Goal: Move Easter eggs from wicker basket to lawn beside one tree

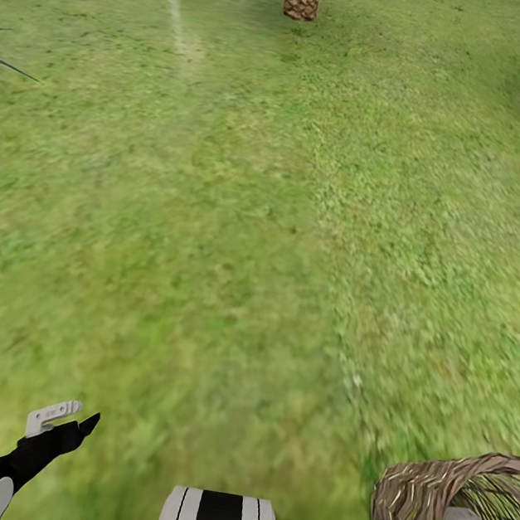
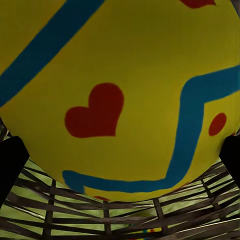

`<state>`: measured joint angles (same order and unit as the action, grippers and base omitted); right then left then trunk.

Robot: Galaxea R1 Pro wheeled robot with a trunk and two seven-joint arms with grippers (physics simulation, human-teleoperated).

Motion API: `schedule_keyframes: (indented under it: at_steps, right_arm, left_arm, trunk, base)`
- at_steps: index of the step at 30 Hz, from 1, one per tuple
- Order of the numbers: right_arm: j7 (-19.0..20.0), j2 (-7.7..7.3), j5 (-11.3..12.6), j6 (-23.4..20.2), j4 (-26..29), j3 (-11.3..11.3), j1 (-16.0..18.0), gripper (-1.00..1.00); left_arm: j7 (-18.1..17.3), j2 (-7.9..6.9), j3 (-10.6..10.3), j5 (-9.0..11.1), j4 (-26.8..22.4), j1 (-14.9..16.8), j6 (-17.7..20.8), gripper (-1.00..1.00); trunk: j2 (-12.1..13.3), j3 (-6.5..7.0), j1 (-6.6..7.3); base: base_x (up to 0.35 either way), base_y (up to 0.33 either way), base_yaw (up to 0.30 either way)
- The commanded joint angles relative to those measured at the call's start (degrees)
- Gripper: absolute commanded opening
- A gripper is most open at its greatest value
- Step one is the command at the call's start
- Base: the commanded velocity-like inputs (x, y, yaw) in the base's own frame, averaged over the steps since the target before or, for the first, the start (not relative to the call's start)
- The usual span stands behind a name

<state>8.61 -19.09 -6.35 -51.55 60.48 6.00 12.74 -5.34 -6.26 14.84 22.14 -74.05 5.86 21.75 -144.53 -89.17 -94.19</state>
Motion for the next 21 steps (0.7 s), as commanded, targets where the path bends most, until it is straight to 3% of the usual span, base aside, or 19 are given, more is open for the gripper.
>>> schedule_keyframes:
  at_steps: [1,21]
  right_arm:
    - [0.53,0.02,-0.51,-0.22,0.08,0.07,0.00,-1.00]
    - [0.63,-0.40,0.08,0.59,0.52,-0.11,0.00,-1.00]
  left_arm:
    - [-0.19,0.02,0.10,0.36,-0.04,0.03,0.40,1.00]
    - [-0.63,-0.32,-0.07,0.49,1.08,-0.06,0.55,1.00]
  trunk:
    - [-0.01,-0.03,0.00]
    - [-0.01,-0.03,0.00]
  base:
    - [0.000,0.000,0.000]
    - [0.000,0.000,0.000]
